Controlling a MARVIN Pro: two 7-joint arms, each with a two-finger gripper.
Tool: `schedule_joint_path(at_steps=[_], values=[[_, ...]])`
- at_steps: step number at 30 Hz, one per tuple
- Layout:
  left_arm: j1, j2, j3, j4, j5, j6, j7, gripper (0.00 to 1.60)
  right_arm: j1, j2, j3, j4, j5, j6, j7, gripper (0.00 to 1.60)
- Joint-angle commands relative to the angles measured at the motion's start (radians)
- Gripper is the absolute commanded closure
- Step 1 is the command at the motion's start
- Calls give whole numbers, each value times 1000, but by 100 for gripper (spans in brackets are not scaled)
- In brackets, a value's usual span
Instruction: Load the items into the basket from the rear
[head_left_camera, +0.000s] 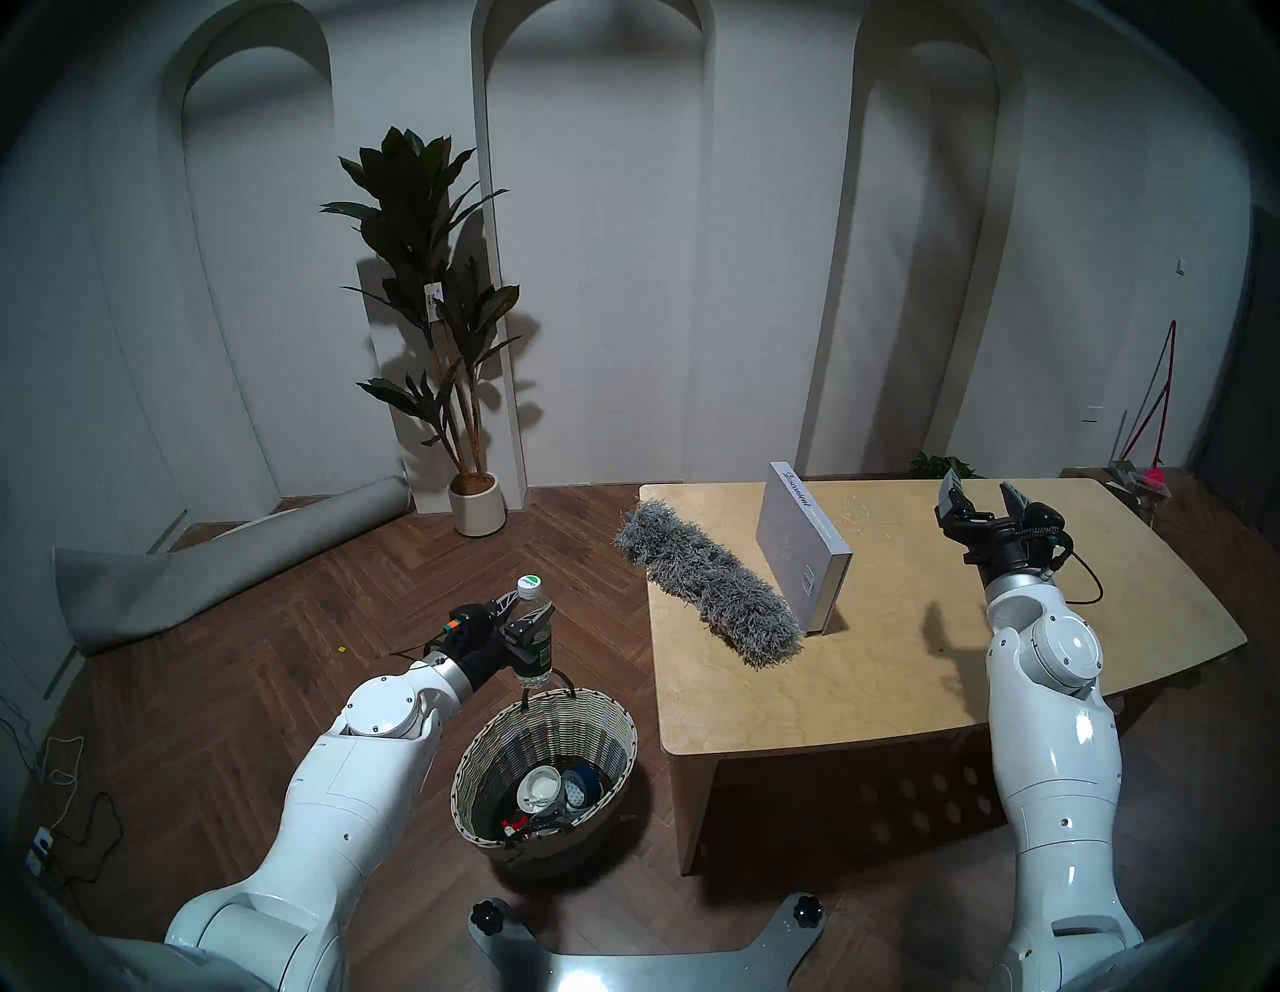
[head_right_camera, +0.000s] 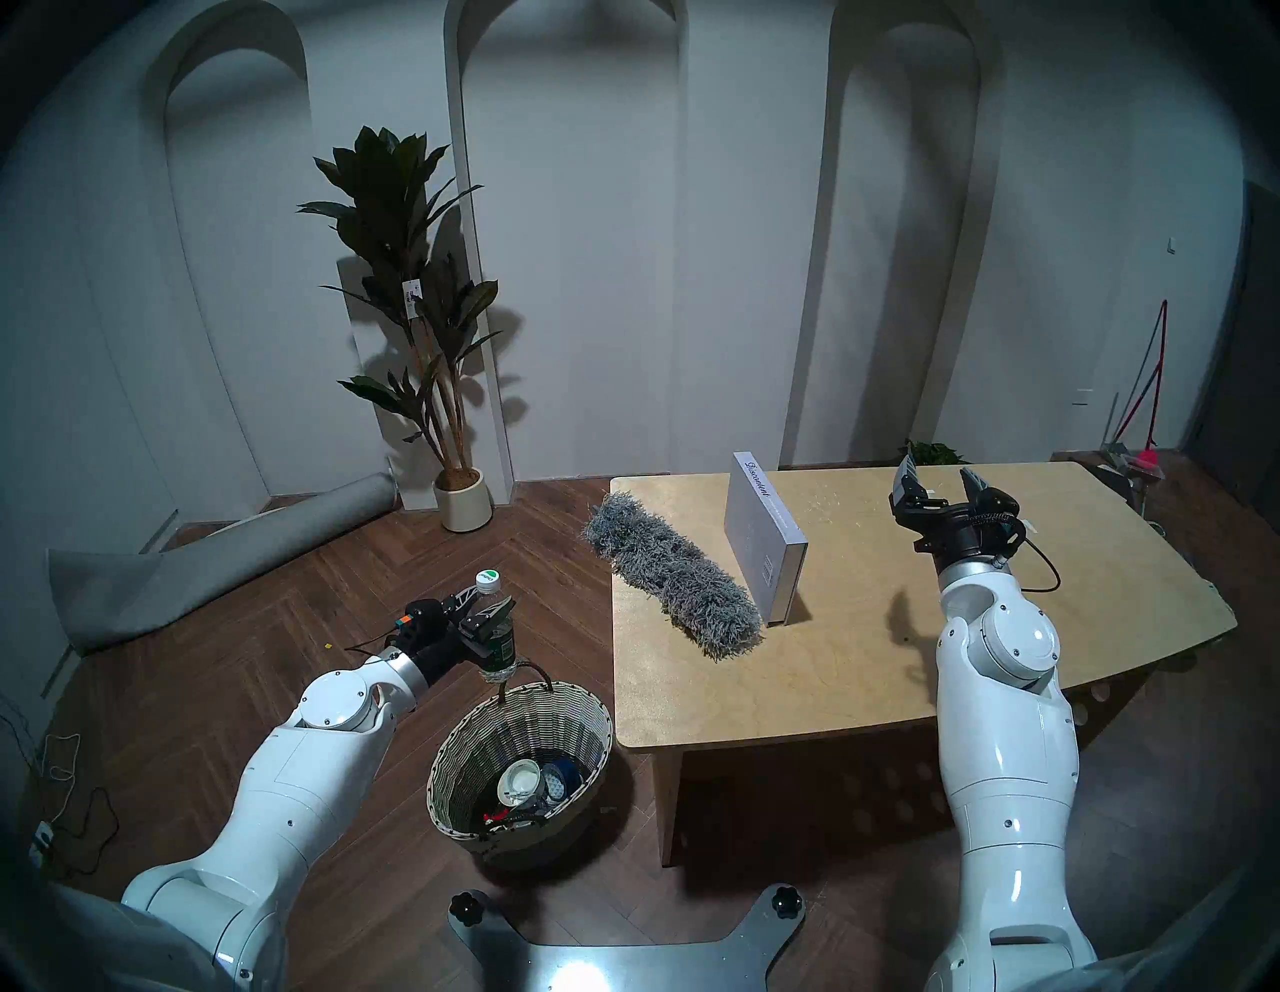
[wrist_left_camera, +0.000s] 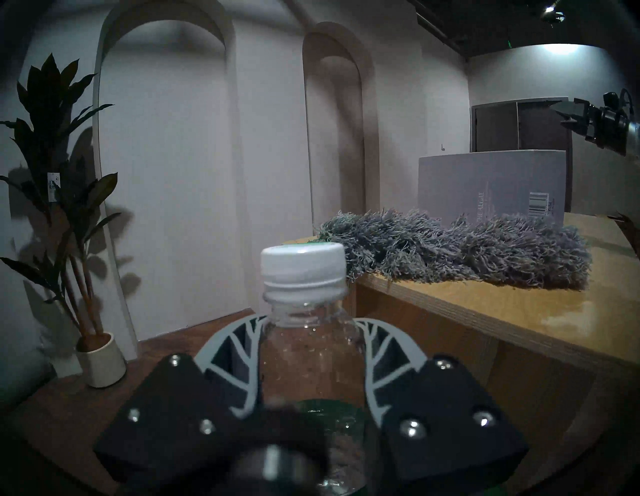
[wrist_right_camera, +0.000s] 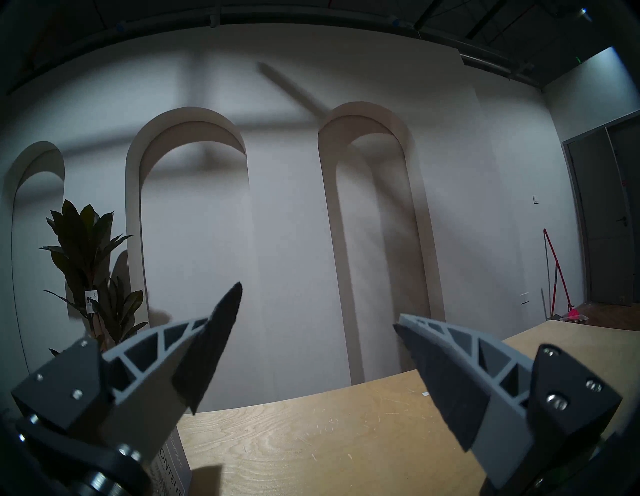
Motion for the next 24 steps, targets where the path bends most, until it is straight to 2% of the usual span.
schedule_joint_path(at_steps=[1, 7, 8, 9, 10, 11, 20, 24], values=[[-78, -13, 0, 28, 10, -54, 8, 160, 11, 1, -4, -28, -1, -1, 1, 0], [-100, -24, 2, 63, 23, -69, 9, 160, 18, -3, -7, -25, -8, -1, -2, 0], [-104, -26, 2, 69, 21, -66, 4, 128, 20, -4, -8, -25, -9, -1, -2, 0], [-110, -19, 11, 75, 35, -73, -5, 106, 22, -5, -8, -23, -10, -1, -3, 0], [-112, -20, 11, 78, 37, -73, -6, 23, 24, -5, -9, -21, -11, -1, -4, 0], [-113, -22, 10, 81, 36, -74, -7, 0, 24, -4, -9, -20, -13, 0, -4, 0], [-108, -20, 6, 86, 41, -80, -23, 0, 33, -4, -13, -13, -16, 0, -3, 0], [-74, -24, -18, 38, 34, -68, 15, 0, 36, -4, -15, -13, -17, 3, -4, 0]])
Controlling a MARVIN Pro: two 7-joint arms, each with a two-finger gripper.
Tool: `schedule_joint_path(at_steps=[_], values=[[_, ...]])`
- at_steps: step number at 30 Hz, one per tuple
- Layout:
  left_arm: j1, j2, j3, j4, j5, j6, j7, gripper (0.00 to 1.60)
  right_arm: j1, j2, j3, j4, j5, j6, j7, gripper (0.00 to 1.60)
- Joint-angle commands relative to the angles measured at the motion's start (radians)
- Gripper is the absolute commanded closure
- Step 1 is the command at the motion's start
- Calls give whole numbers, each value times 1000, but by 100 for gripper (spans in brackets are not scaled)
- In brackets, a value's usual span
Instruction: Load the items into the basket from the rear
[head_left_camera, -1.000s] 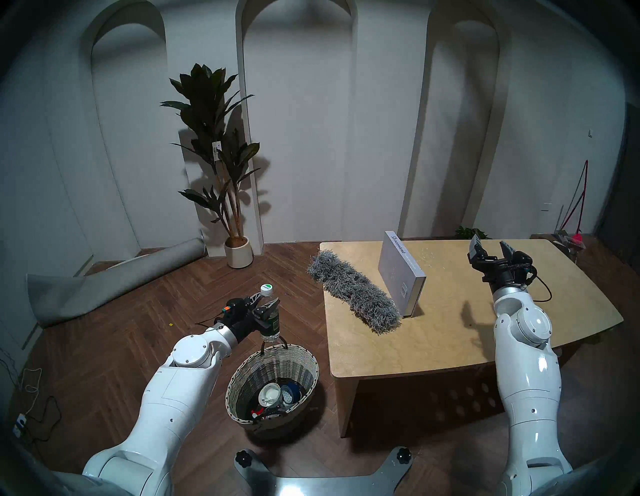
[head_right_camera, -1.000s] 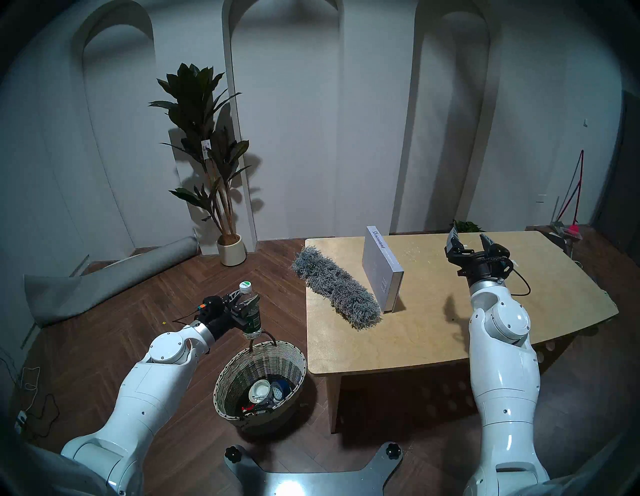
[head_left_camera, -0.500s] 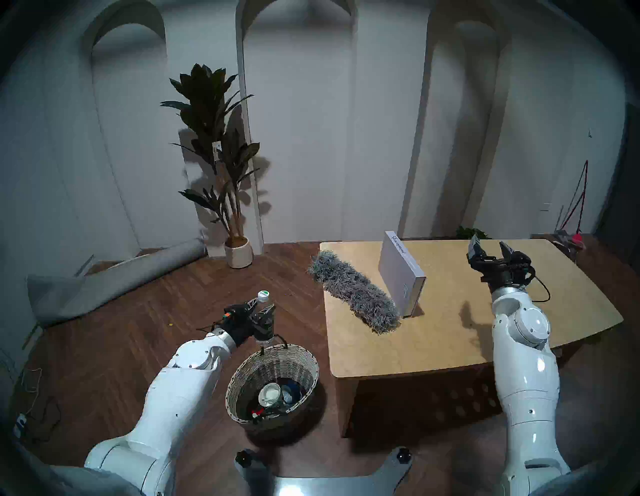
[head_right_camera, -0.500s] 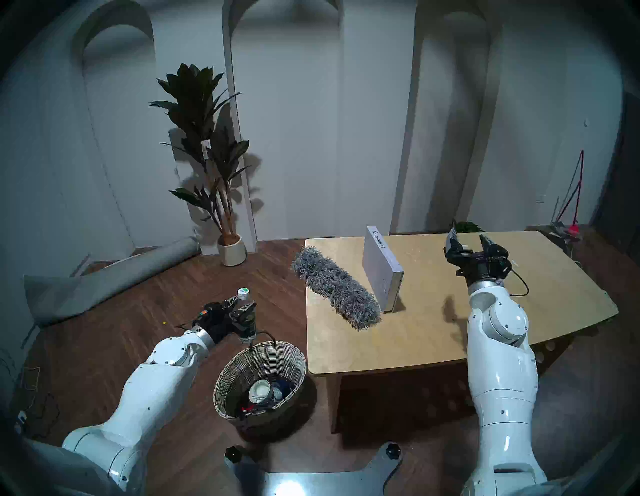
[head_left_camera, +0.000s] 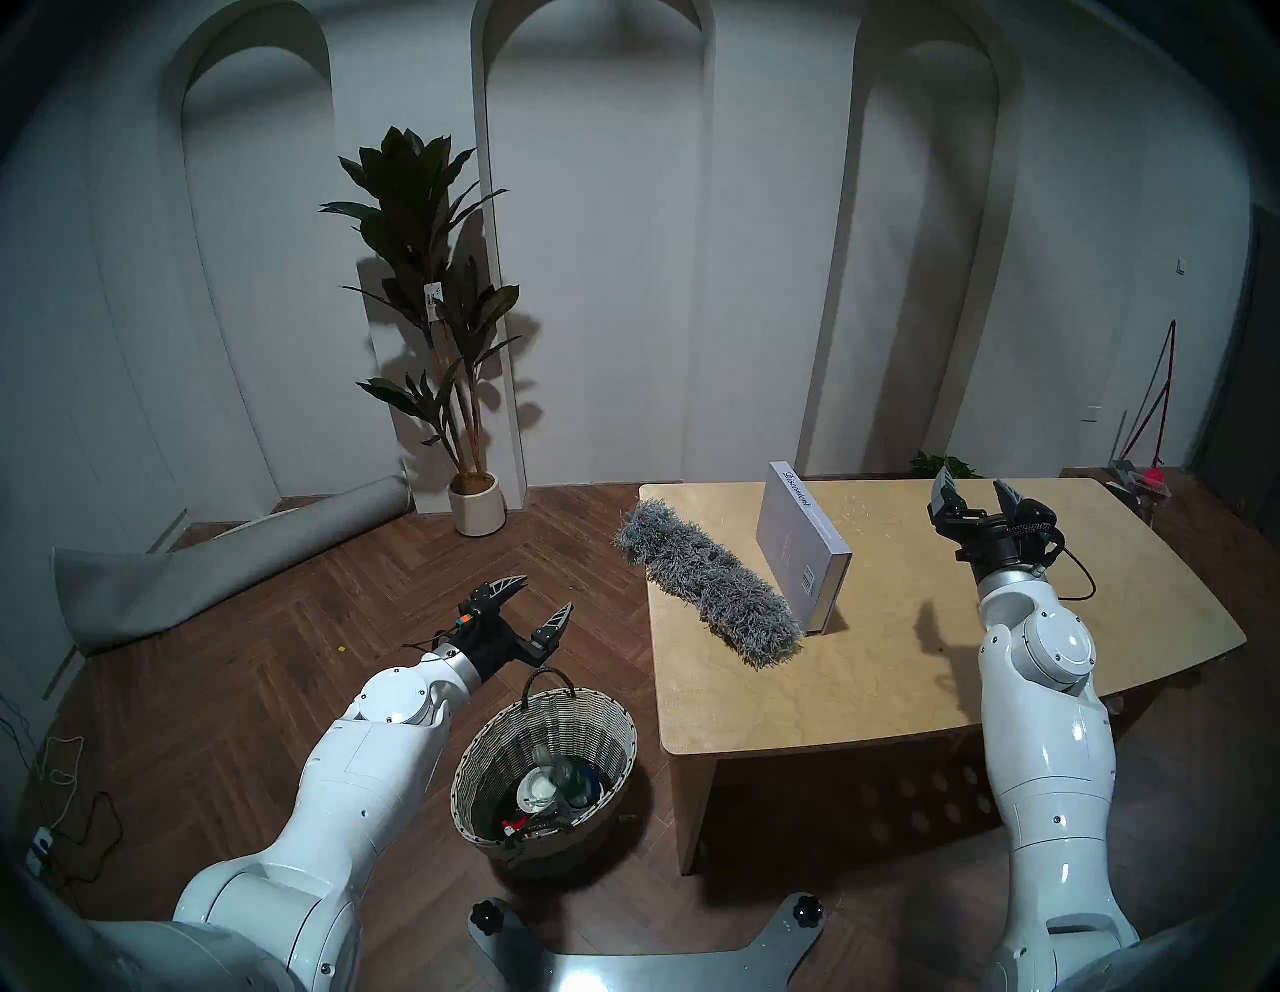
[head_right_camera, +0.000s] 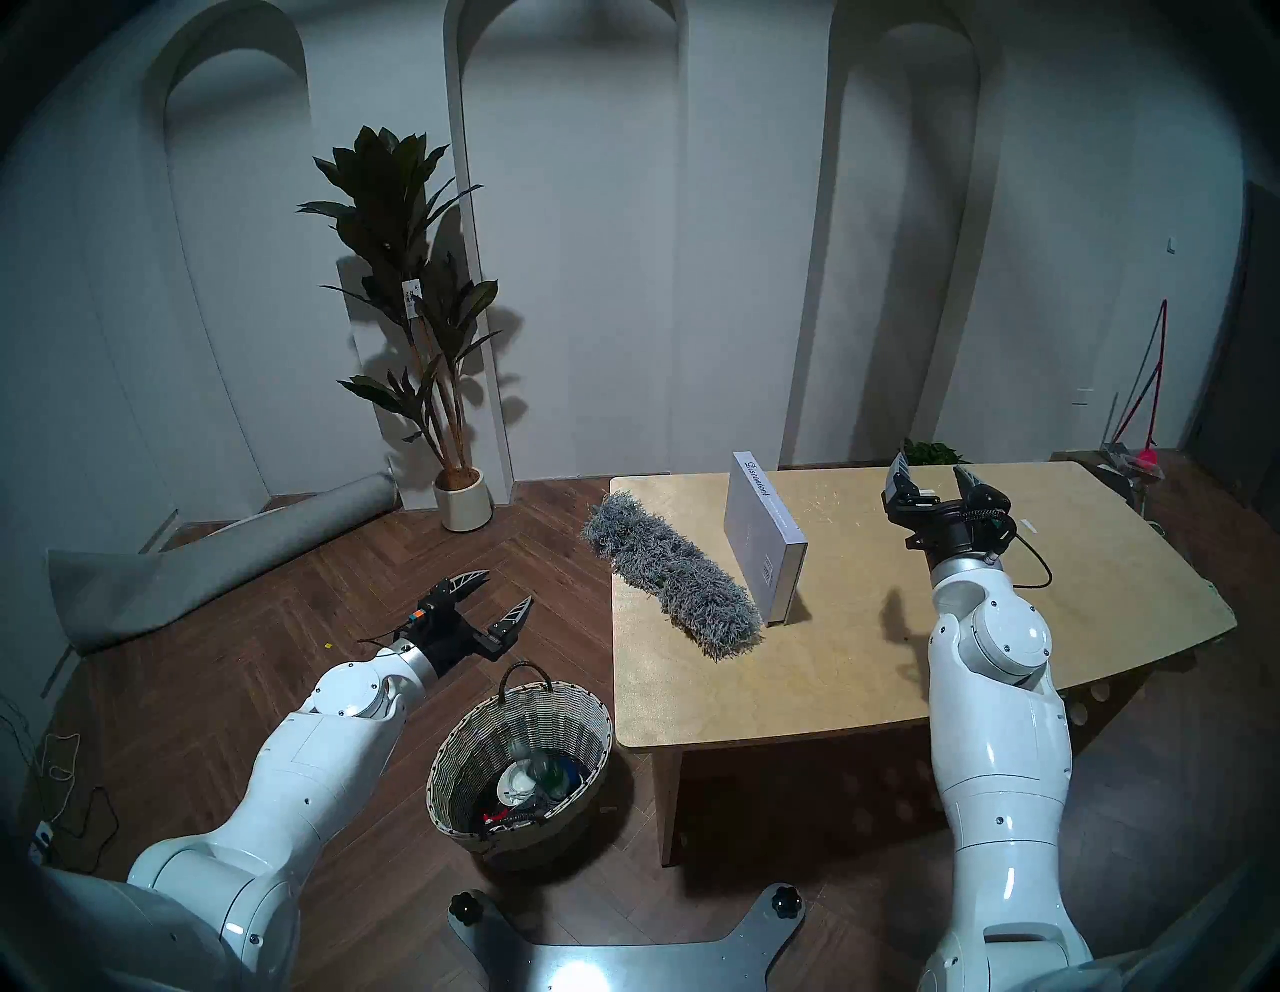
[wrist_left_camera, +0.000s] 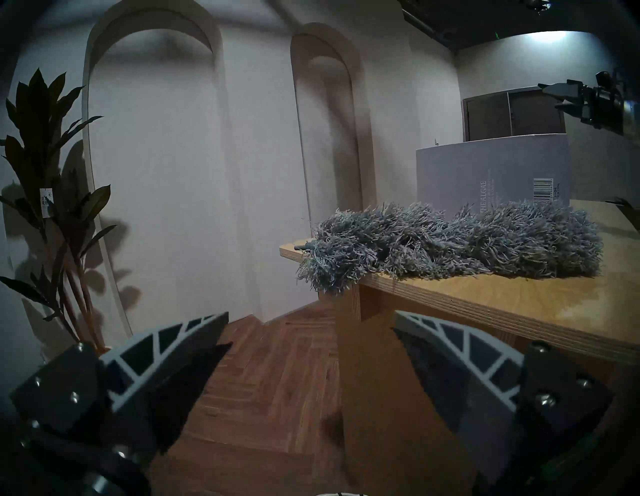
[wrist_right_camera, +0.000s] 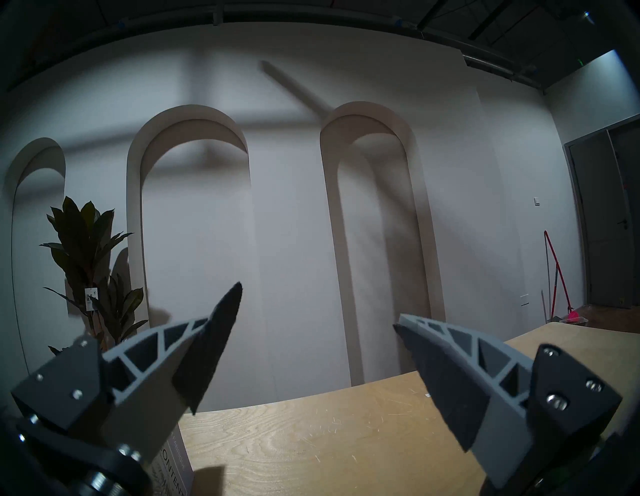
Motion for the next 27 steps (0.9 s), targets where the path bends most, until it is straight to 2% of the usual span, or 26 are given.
schedule_joint_path(at_steps=[1, 5, 8, 14, 18, 20, 27], values=[[15, -5, -44, -78, -26, 7, 55, 0, 22, 5, -3, -19, 3, 3, 2, 0], [49, -9, -101, -148, -52, 10, 129, 0, 14, 7, -11, -42, -12, 13, -7, 0], [69, -1, -132, -182, -63, -14, 155, 0, -1, 1, -16, -65, -8, 21, 0, 0], [156, 3, -207, -284, -94, -34, 222, 0, -53, 2, -52, -106, -48, 32, 6, 0], [182, 6, -233, -300, -105, -51, 237, 0, -85, -3, -61, -124, -55, 36, 10, 0], [222, 1, -263, -344, -119, -63, 254, 0, -119, -12, -67, -140, -59, 41, 13, 0], [308, -15, -305, -442, -139, -81, 282, 0, -176, -38, -87, -179, -62, 35, 21, 0]])
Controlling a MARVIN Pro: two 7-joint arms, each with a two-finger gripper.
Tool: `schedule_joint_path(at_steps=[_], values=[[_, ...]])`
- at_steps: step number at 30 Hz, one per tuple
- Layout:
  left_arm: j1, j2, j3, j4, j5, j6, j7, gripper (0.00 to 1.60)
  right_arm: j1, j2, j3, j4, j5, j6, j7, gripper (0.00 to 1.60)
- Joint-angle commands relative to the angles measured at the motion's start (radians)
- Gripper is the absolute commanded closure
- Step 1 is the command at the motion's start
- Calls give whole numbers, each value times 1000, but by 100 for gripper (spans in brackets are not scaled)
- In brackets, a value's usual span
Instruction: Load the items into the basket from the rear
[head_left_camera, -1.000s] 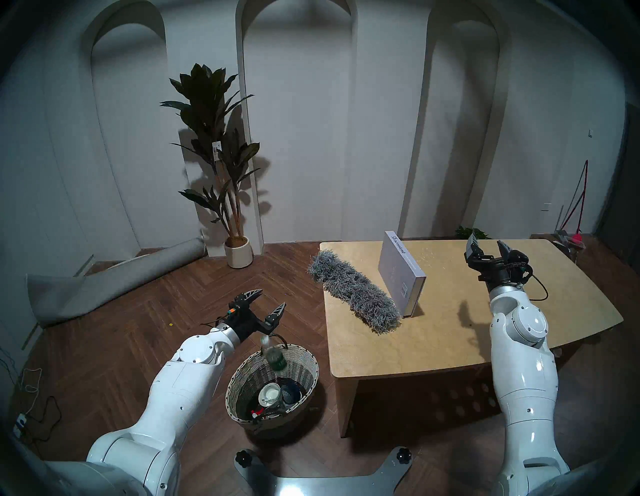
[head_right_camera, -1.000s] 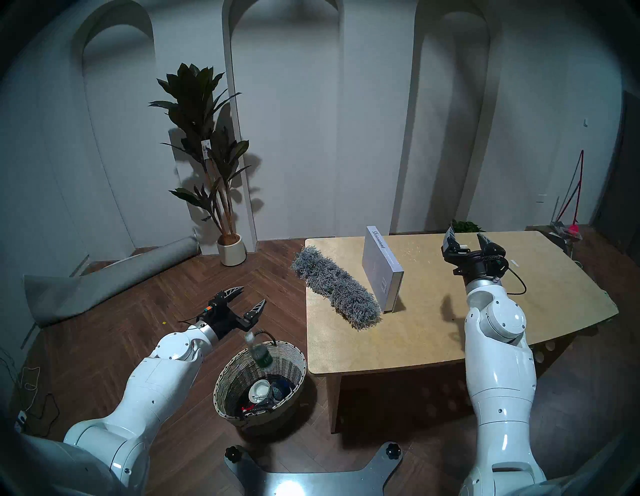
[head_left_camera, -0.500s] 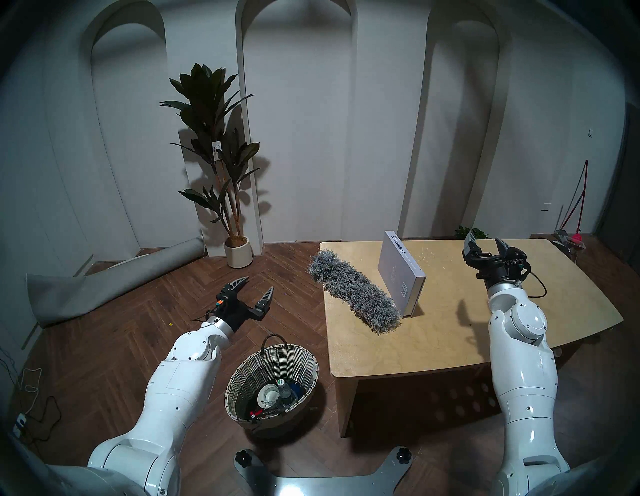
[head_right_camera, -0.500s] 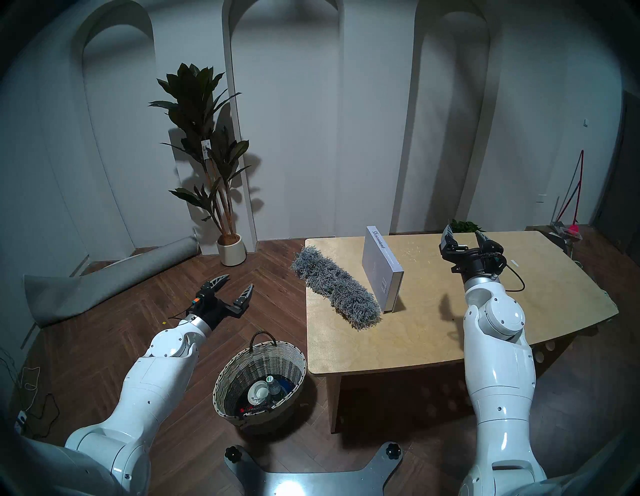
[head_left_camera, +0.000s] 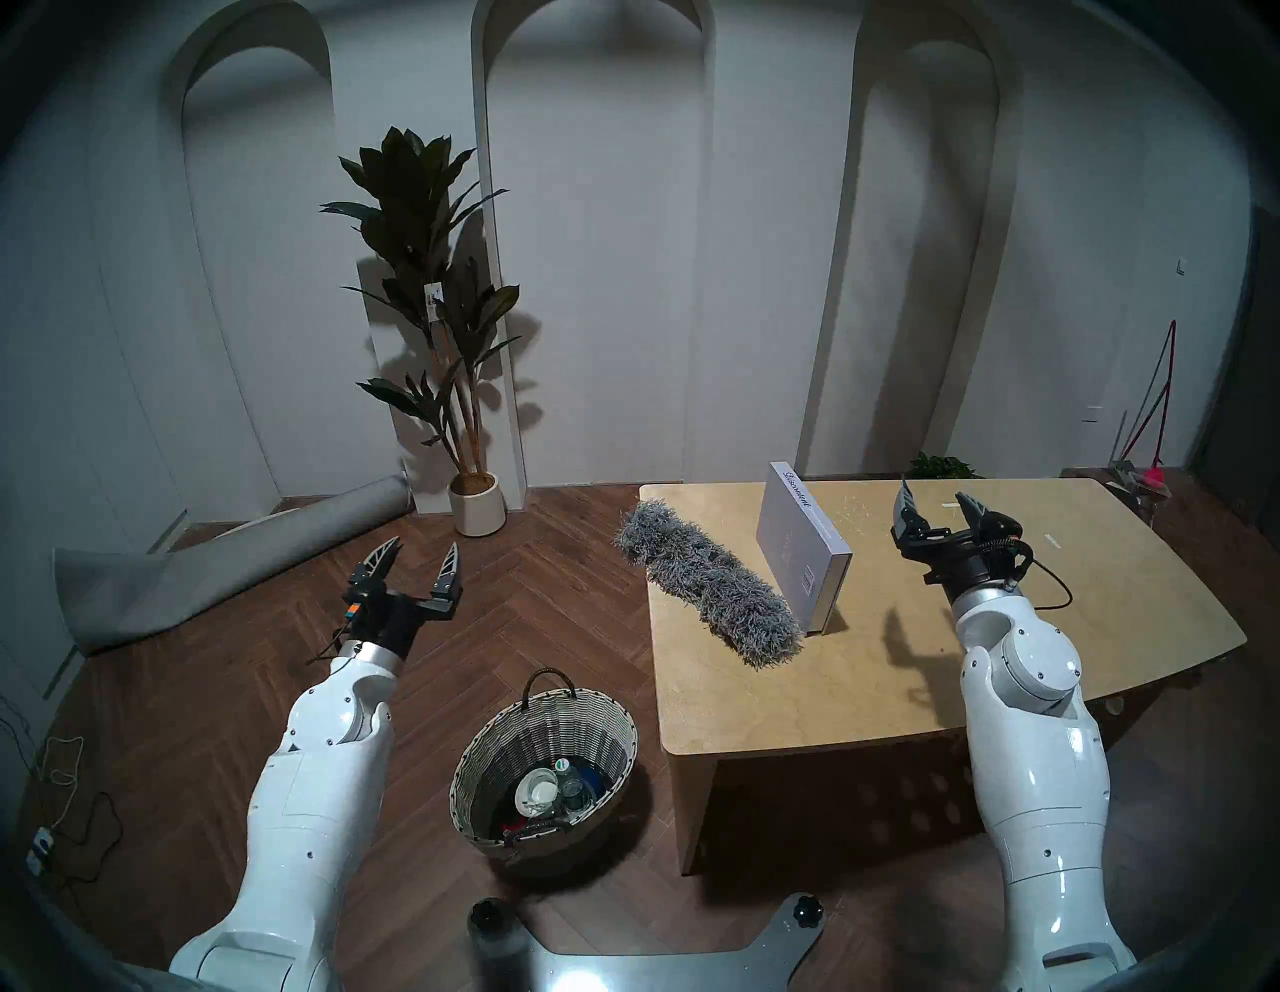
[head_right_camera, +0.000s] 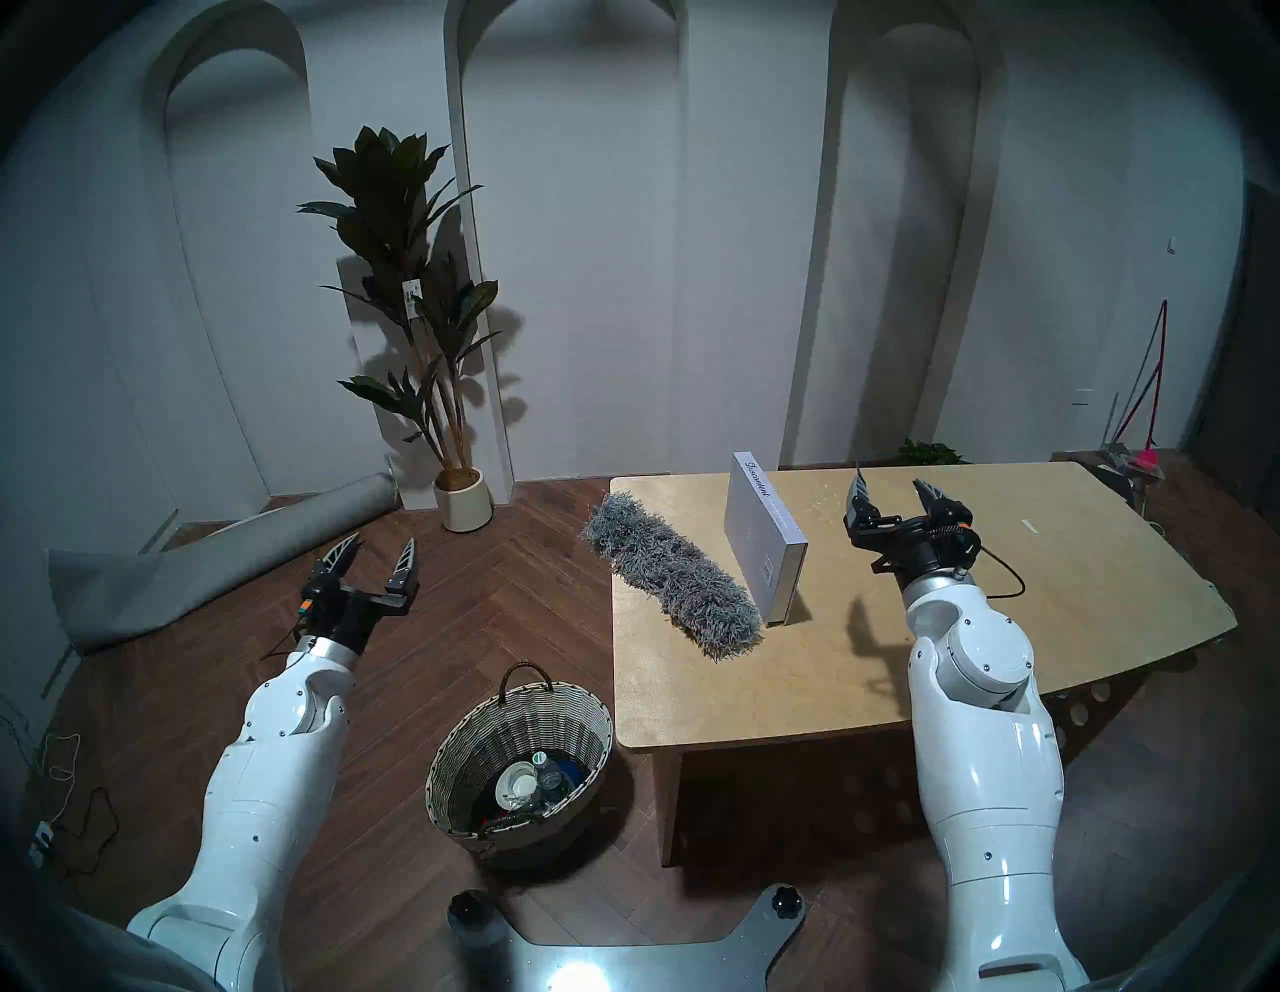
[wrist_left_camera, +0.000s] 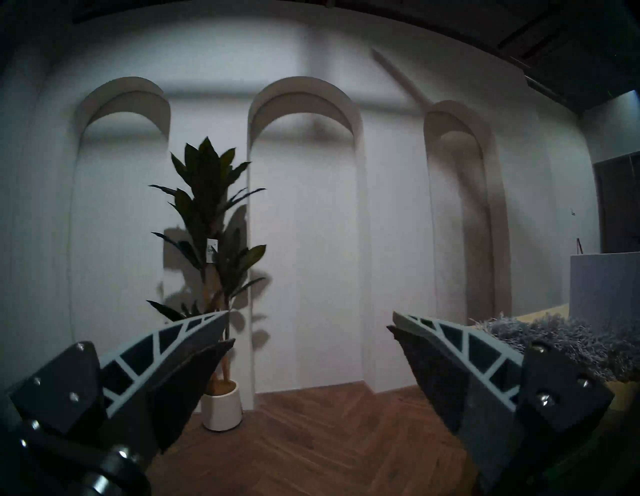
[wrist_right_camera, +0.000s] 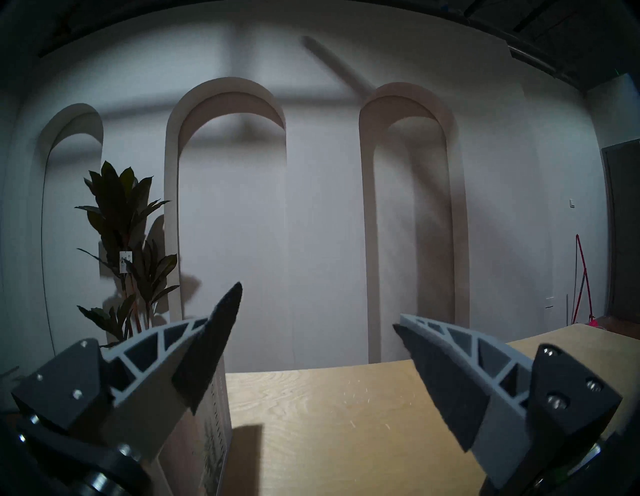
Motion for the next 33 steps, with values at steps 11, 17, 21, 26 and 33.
schedule_joint_path(at_steps=[11, 17, 21, 26, 33], values=[[185, -44, -74, -240, -17, -36, 73, 0, -63, -70, -49, -101, 9, -19, -3, 0], [233, -61, -87, -311, -5, -22, 107, 0, -36, -82, -71, -54, -3, -24, -25, 0], [277, -76, -93, -379, 17, 8, 140, 0, -3, -96, -97, 0, -15, -38, -50, 0], [307, -91, -96, -433, 38, 46, 168, 0, 23, -104, -118, 46, -33, -60, -64, 0], [353, -115, -99, -532, 73, 128, 218, 0, 56, -108, -127, 82, -33, -96, -70, 0]])
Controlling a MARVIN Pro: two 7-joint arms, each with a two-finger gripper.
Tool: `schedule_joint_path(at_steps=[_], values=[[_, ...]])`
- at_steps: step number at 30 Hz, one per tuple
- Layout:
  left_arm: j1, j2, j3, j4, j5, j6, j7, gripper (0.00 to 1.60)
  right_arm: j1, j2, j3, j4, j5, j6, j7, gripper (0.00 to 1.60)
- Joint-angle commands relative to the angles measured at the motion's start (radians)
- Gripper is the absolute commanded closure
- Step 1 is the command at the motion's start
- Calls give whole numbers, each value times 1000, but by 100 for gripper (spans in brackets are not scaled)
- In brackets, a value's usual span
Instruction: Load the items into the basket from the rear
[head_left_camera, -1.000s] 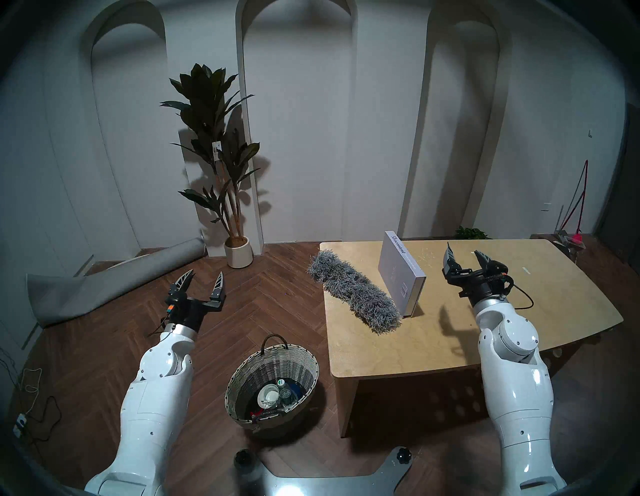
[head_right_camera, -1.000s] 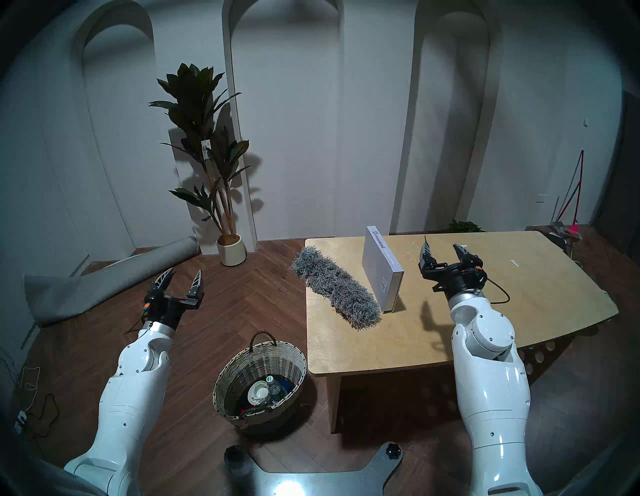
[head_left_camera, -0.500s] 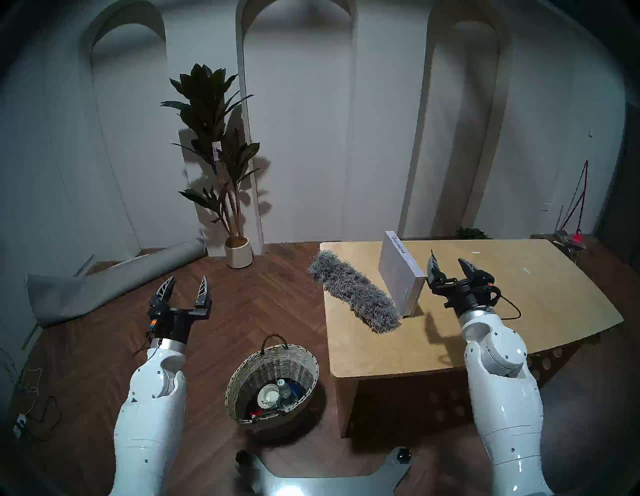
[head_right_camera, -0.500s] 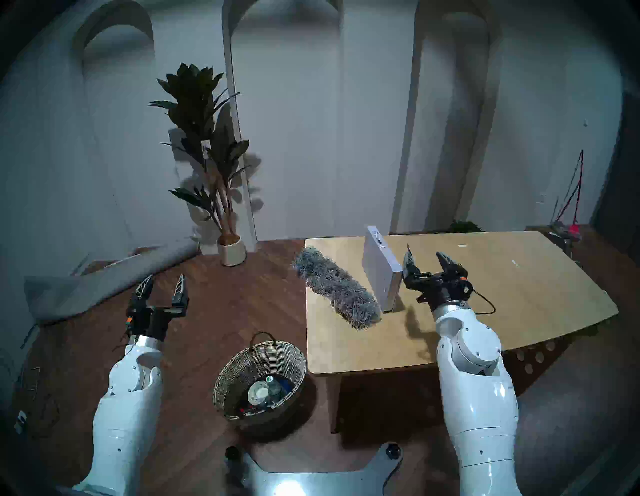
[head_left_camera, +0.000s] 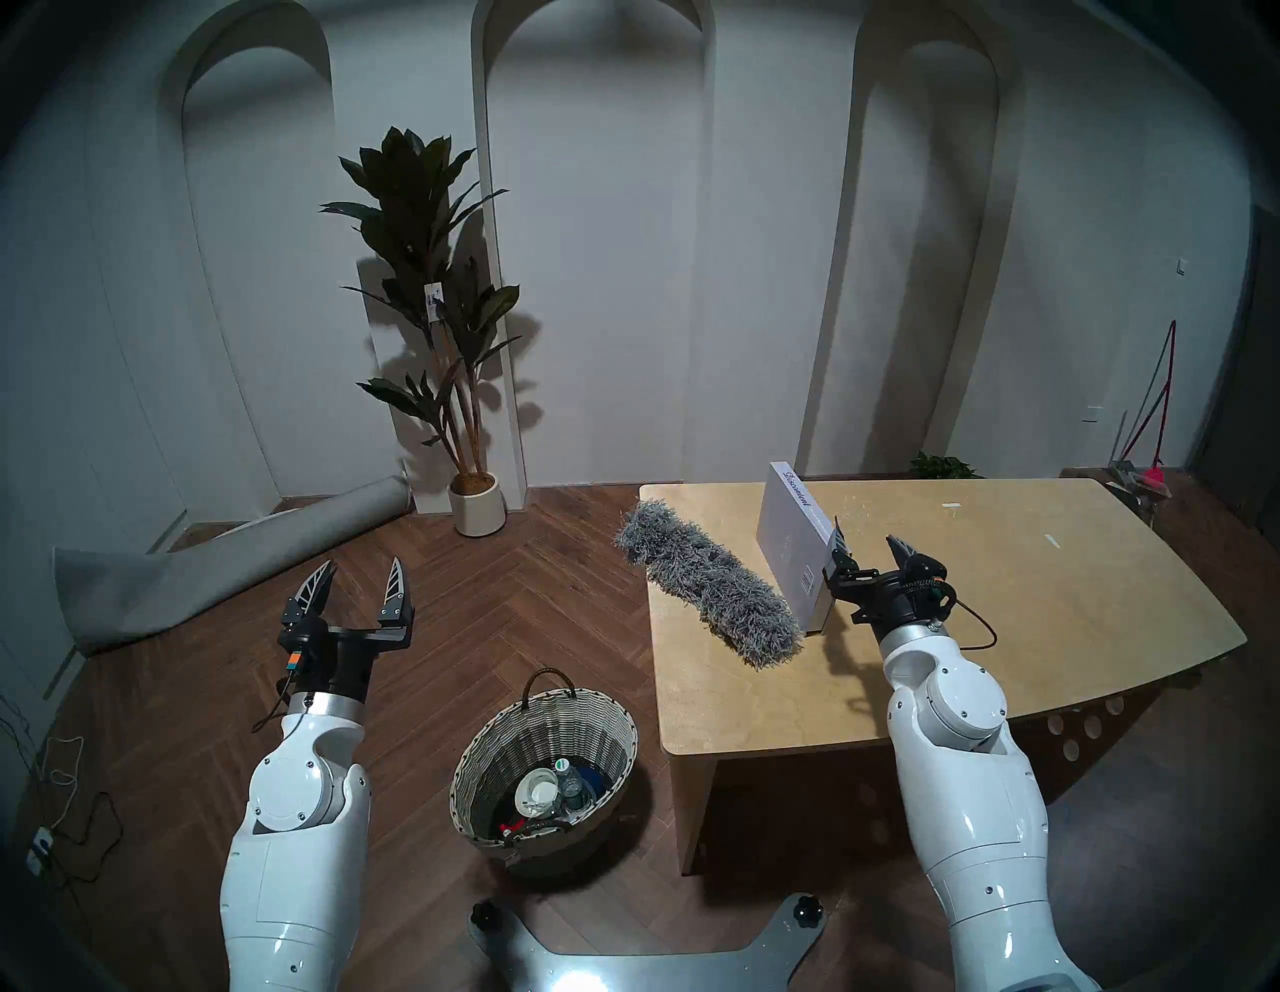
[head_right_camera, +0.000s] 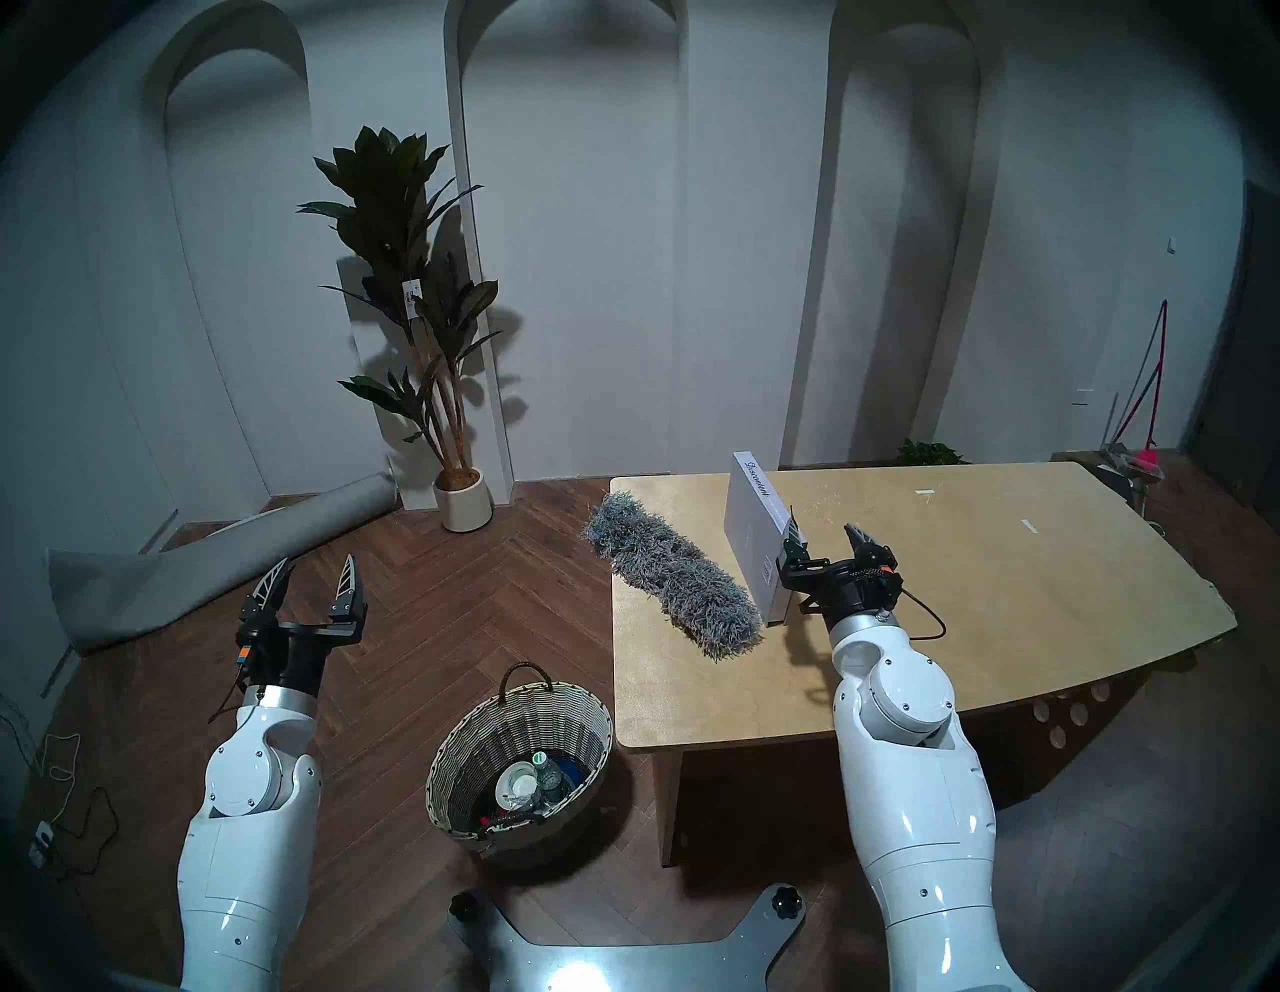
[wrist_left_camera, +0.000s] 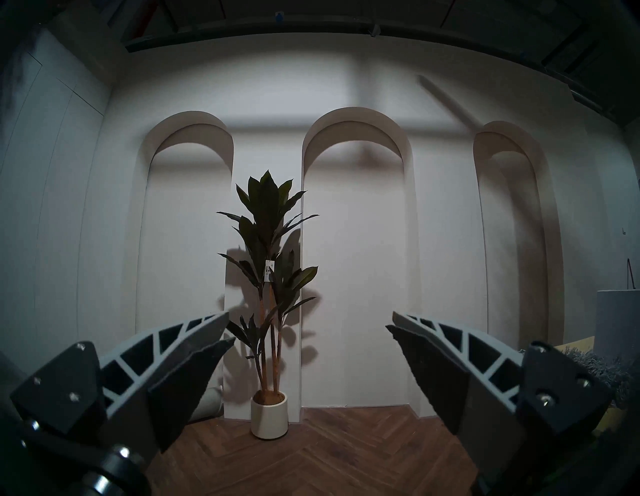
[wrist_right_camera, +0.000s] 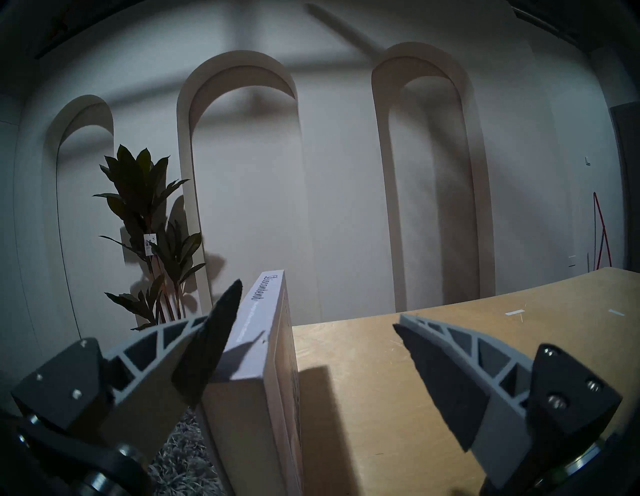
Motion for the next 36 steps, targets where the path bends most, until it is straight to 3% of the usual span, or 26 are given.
schedule_joint_path(at_steps=[1, 15, 25, 36], values=[[37, -20, -1, -98, 29, 46, 38, 0, 59, -9, -2, -3, 3, -43, -3, 0], [119, -55, -5, -273, 82, 252, 120, 0, 68, -9, -11, 23, -4, -98, 1, 0], [132, -65, -13, -293, 89, 282, 135, 0, 94, -32, -53, 76, -32, -132, -6, 0], [137, -70, -18, -301, 86, 289, 135, 0, 160, -44, -76, 211, -85, -187, -50, 0]])
